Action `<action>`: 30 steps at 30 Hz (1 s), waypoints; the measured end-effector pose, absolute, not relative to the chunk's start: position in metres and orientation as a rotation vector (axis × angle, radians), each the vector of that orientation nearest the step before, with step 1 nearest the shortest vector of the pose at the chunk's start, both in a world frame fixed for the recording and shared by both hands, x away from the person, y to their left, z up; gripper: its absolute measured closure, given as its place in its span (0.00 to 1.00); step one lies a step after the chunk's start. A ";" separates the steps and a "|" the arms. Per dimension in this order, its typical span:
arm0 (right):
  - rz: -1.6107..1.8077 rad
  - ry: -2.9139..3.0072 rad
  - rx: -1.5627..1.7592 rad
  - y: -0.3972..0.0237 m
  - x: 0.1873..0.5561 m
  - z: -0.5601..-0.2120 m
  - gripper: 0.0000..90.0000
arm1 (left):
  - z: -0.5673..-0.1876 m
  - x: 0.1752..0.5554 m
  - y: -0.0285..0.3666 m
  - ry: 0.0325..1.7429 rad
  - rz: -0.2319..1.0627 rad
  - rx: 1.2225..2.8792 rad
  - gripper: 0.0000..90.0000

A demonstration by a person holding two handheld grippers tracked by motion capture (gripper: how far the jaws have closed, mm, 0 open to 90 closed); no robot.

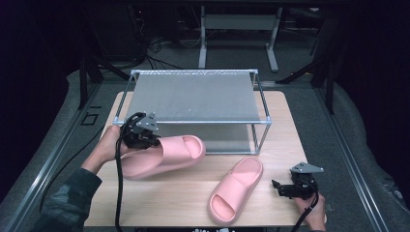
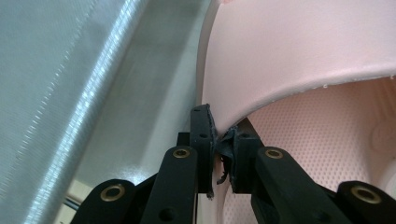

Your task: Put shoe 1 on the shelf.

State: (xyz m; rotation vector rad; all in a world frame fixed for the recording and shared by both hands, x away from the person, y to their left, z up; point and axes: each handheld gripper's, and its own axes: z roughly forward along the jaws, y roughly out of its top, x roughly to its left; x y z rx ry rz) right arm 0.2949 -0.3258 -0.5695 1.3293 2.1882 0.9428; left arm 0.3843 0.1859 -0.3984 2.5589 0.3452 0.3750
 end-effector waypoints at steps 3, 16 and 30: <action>0.943 2.189 1.328 -0.326 0.295 -0.570 0.11 | -0.393 0.385 0.184 0.320 0.366 2.549 0.93; 0.943 2.188 1.329 -0.326 0.295 -0.569 0.11 | -0.373 0.389 0.175 0.222 0.357 2.542 0.92; 0.943 2.188 1.329 -0.326 0.295 -0.569 0.11 | -0.340 0.395 0.171 0.225 0.339 2.502 0.92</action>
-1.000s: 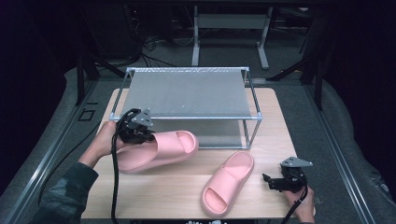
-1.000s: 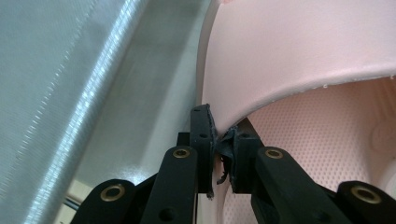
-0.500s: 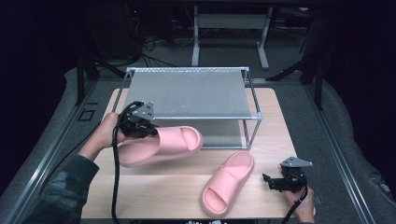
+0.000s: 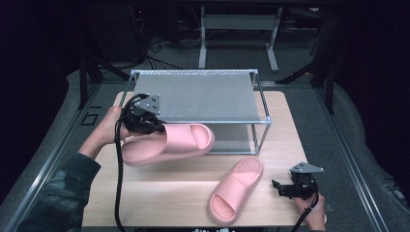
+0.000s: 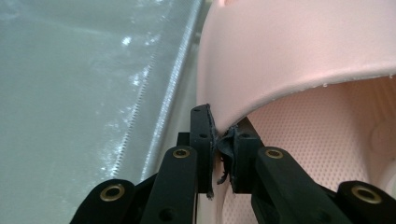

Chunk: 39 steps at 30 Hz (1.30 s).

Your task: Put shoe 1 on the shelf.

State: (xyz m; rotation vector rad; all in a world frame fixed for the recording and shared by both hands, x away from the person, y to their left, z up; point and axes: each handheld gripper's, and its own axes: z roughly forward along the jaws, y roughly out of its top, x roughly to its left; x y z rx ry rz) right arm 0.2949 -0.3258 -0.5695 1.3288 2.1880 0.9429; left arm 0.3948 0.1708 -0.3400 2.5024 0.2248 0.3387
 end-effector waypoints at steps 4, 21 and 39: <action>0.943 2.188 1.329 -0.326 0.295 -0.569 0.11 | -0.330 0.398 0.170 0.285 0.364 2.477 0.92; 0.943 2.188 1.330 -0.326 0.295 -0.569 0.11 | -0.304 0.417 0.161 0.542 0.446 2.413 0.93; 0.945 2.187 1.330 -0.326 0.295 -0.569 0.11 | -0.299 0.458 0.139 0.908 0.495 2.316 0.93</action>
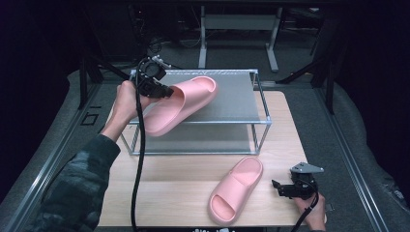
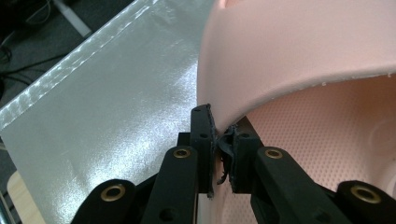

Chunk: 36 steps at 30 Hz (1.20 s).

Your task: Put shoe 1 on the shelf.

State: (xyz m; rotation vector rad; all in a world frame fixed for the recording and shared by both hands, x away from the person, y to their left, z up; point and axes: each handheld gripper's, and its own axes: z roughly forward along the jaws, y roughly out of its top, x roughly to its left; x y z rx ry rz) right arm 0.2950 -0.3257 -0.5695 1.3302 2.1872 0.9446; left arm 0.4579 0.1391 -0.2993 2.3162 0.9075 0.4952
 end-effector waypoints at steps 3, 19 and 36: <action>0.945 2.187 1.332 -0.326 0.295 -0.569 0.11 | -0.300 0.466 0.136 0.985 0.495 2.283 0.93; 0.938 2.193 1.333 -0.326 0.295 -0.569 0.11 | -0.318 0.507 0.119 1.456 0.519 2.126 0.93; 0.940 2.194 1.331 -0.326 0.295 -0.569 0.11 | -0.334 0.526 0.109 1.762 0.532 1.970 0.91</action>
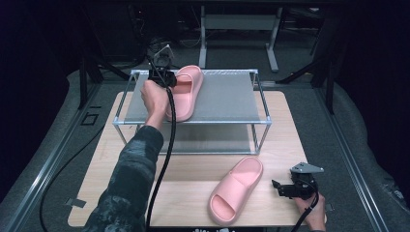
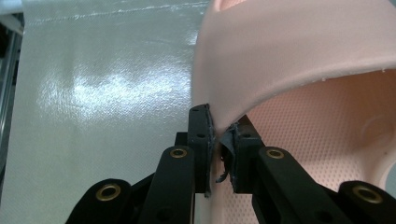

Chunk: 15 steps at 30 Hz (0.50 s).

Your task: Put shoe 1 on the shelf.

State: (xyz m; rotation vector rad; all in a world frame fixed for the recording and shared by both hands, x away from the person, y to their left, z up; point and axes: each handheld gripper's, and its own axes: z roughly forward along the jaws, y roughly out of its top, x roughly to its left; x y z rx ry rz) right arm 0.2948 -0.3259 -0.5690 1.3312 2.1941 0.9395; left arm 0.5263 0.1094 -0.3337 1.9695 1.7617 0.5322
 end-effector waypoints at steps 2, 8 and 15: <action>0.940 2.194 1.331 -0.326 0.295 -0.569 0.11 | -0.335 0.527 0.110 1.794 0.527 1.934 0.92; 0.941 2.194 1.330 -0.326 0.295 -0.569 0.11 | -0.331 0.528 0.097 1.800 0.524 1.914 0.91; 0.939 2.199 1.326 -0.326 0.294 -0.569 0.12 | -0.331 0.528 0.089 1.749 0.563 1.969 0.84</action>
